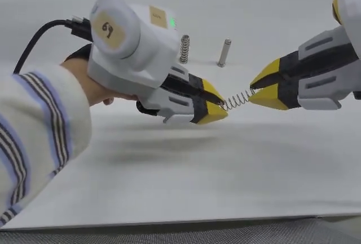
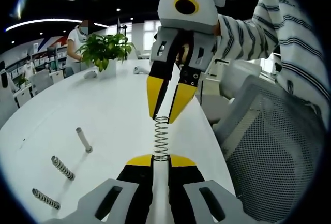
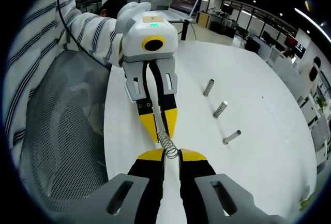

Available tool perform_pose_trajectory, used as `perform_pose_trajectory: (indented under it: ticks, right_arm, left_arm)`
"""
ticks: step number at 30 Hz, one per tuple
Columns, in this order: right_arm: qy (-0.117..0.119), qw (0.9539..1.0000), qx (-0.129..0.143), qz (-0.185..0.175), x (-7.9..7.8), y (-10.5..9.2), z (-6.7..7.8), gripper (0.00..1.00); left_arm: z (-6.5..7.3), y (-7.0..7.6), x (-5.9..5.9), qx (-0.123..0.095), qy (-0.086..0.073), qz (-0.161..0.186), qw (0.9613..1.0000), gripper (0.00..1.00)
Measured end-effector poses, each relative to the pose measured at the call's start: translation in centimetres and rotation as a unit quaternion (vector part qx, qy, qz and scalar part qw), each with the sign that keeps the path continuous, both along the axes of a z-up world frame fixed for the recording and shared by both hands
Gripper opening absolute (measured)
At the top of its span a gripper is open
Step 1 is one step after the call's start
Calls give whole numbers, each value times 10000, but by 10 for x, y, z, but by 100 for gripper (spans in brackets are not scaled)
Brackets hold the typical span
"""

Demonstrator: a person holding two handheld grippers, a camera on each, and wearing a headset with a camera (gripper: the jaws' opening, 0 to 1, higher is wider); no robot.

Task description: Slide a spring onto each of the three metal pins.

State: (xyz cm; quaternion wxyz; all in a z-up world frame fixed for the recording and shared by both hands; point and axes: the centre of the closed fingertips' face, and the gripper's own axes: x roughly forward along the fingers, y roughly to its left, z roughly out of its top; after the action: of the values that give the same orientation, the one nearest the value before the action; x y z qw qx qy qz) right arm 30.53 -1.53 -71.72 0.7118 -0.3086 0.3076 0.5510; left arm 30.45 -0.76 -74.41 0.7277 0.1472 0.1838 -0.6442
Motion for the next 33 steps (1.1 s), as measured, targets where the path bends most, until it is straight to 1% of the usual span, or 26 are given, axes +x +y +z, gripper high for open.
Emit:
perform_pose_trajectory:
  ticks: [1,2,3,7,10,15,17,19,26,30,33]
  right_arm:
    - [9,10000,-44,11,-1,-1,0,7]
    - [8,10000,-87,24,-1,-2,0,7]
    - [12,9999,-117,28,-2,-2,1,7]
    - [41,9998,-187,17,-4,-3,4,7]
    - [64,9996,-276,73,-7,-2,6,7]
    - [81,9990,-425,106,-10,-2,8,7]
    - [55,9987,-498,130,-12,-2,10,7]
    - [42,9987,-499,137,-13,0,13,7]
    - [-41,9979,-638,141,-12,-2,17,7]
    - [-25,9975,-689,138,-13,-1,19,7]
    - [0,9975,-691,132,-14,0,20,7]
  left_arm:
    - [1,-2,-1,-32,32,-11,10000,2]
    - [1,-3,-3,-86,152,34,9998,2]
    - [1,-4,-3,-128,194,49,9997,2]
    - [3,-6,-5,-211,175,5,9996,2]
    - [5,-8,-9,-234,83,-162,9996,2]
    - [6,-9,-11,-274,34,-252,9993,2]
    - [7,-10,-13,-328,48,-266,9991,2]
    - [8,-11,-14,-358,79,-276,9989,2]
    - [12,-14,-13,-459,80,-275,9985,2]
    - [13,-16,-15,-500,140,-285,9982,2]
    - [12,-18,-16,-501,138,-316,9982,2]
